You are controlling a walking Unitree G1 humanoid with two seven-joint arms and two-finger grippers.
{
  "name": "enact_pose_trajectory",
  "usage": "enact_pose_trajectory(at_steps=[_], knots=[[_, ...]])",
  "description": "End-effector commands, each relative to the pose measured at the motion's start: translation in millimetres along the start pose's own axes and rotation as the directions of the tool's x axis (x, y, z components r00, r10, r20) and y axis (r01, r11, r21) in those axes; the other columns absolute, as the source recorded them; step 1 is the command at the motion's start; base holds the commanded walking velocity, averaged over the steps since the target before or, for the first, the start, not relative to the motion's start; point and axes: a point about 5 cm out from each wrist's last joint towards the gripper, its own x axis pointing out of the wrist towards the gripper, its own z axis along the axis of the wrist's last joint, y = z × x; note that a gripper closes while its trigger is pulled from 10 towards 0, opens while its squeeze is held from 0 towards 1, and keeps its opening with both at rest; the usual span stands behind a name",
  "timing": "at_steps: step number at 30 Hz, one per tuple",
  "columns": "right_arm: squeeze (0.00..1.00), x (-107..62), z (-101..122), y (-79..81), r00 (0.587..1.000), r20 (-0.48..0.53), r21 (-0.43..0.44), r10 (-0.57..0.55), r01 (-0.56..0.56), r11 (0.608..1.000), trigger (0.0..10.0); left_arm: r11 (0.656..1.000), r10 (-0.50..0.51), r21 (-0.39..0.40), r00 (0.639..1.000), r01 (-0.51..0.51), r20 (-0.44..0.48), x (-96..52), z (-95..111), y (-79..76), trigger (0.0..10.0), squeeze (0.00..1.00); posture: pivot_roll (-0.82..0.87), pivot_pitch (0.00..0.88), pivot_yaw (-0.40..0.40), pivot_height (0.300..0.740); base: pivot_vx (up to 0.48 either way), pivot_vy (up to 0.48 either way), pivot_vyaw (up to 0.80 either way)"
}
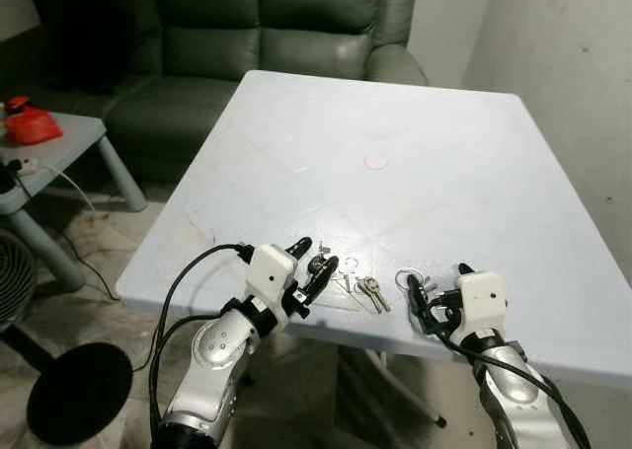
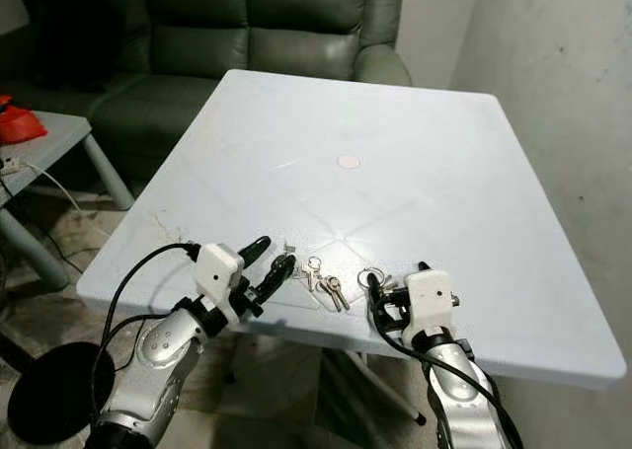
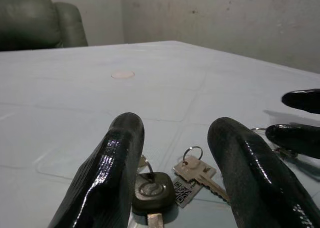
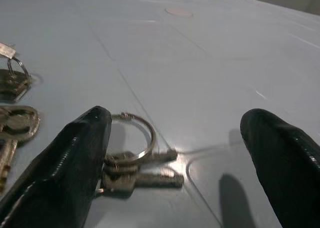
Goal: Hang keys on a hook
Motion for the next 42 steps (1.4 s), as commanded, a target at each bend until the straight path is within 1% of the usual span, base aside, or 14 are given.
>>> enact_pose_trajectory(at_steps=[1,4,6,9,11,15,18,19,25,28,33,37,38,42], knots=[[0.00,0.2,3,-1.7,1.000,0.015,0.001,0.001,-0.001,1.000,10.0,1.000,0.002,0.004,1.000,-0.002,0.002,-0.1,3,1.6,10.0,0.00,-0.15,0.008,-0.046,0.724,0.000,0.000,0.00],[0.00,0.8,4,-1.7,1.000,0.018,0.004,0.002,-0.002,1.000,10.0,1.000,0.013,-0.009,1.000,-0.013,-0.002,0.6,4,4.3,10.0,0.00,-0.15,0.007,-0.045,0.724,0.000,0.156,0.00],[0.00,1.3,5,-0.7,1.000,0.023,0.011,0.010,-0.010,1.000,10.0,1.000,0.015,-0.004,1.000,-0.015,-0.001,0.9,4,5.8,10.0,0.00,-0.15,0.007,-0.045,0.724,0.000,0.469,0.00],[0.00,1.4,7,0.9,0.999,0.037,0.024,0.020,-0.021,0.999,10.0,0.999,0.028,0.022,1.000,-0.029,0.005,0.7,6,8.4,10.0,0.00,-0.15,0.008,-0.044,0.724,0.000,0.000,0.00],[0.00,1.1,7,0.4,0.999,0.040,0.026,0.019,-0.020,0.999,10.0,1.000,0.028,0.009,1.000,-0.028,0.002,0.8,6,8.5,10.0,0.00,-0.15,0.009,-0.042,0.724,0.000,0.000,0.00],[0.00,-0.1,6,-1.6,0.999,0.041,0.018,0.017,-0.018,1.000,10.0,1.000,0.019,0.019,1.000,-0.019,0.005,0.8,7,7.4,10.0,0.00,-0.15,0.013,-0.043,0.724,0.000,0.000,0.00],[0.00,-1.3,5,-4.7,0.999,0.036,0.018,0.020,-0.021,1.000,10.0,0.999,-0.006,0.039,1.000,0.005,0.019,0.5,9,4.0,10.0,0.00,-0.15,0.018,-0.044,0.724,0.000,0.000,0.00],[0.00,-2.2,6,-6.2,0.999,0.040,0.001,0.033,-0.033,0.999,10.0,0.999,-0.027,0.045,0.999,0.027,0.017,-0.6,8,-0.1,10.0,0.00,-0.15,0.020,-0.046,0.724,0.000,0.000,0.00],[0.00,-3.6,7,-9.2,0.997,0.045,-0.043,0.061,-0.059,0.997,10.0,0.996,-0.067,0.051,0.998,0.067,0.017,-3.3,6,-10.1,10.0,0.00,-0.15,0.030,-0.050,0.724,0.000,0.000,0.00],[0.00,-3.8,8,-10.7,0.997,0.046,-0.049,0.064,-0.062,0.997,10.0,0.996,-0.079,0.052,0.997,0.079,0.011,-3.6,5,-14.0,10.0,0.00,-0.15,0.029,-0.053,0.724,0.000,0.000,0.00],[0.00,-7.9,7,-13.4,0.991,0.034,-0.085,0.130,-0.127,0.988,10.0,0.992,-0.110,0.056,0.994,0.109,0.006,-4.0,4,-23.4,10.0,0.00,-0.15,0.034,-0.056,0.724,0.000,0.000,0.00],[0.00,-11.3,7,-14.7,0.983,0.030,-0.084,0.179,-0.176,0.981,10.0,0.991,-0.121,0.054,0.993,0.121,0.007,-3.9,4,-26.9,10.0,0.00,-0.15,0.036,-0.055,0.724,0.000,0.000,0.00],[0.00,-13.2,8,-13.8,0.978,0.033,-0.088,0.207,-0.203,0.975,10.0,0.990,-0.128,0.054,0.992,0.128,0.006,-3.7,4,-28.4,10.0,0.00,-0.15,0.036,-0.054,0.724,0.000,0.000,0.00],[0.00,-15.7,7,-11.8,0.970,0.025,-0.100,0.240,-0.236,0.967,10.0,0.989,-0.137,0.057,0.991,0.137,0.001,-3.9,3,-30.7,10.0,0.00,-0.16,0.039,-0.051,0.724,0.000,0.000,0.00]])
